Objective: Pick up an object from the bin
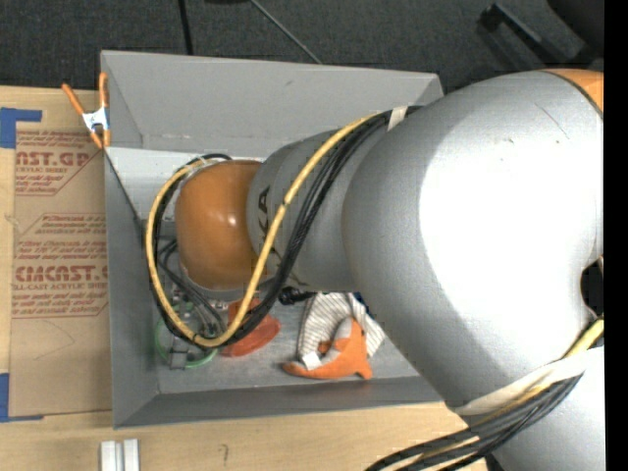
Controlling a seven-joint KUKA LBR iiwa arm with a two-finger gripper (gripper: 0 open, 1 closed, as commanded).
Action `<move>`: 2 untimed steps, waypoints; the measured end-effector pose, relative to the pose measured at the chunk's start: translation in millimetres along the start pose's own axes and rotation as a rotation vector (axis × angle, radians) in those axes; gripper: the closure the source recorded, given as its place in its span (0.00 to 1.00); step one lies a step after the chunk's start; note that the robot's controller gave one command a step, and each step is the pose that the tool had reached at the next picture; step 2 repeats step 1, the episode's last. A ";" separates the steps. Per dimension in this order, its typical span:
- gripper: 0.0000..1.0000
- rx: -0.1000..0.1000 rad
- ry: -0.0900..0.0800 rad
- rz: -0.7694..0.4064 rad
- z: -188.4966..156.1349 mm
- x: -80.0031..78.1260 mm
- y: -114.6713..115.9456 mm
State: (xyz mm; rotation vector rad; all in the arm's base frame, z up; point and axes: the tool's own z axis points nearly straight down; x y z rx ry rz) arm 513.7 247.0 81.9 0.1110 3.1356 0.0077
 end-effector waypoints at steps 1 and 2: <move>1.00 -0.003 -0.005 0.000 -8.9 -1.1 0.8; 1.00 -0.003 -0.005 0.000 -8.9 -1.1 0.8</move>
Offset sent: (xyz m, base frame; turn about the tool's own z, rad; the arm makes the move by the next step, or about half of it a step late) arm 0.0001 0.0000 0.0869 0.0000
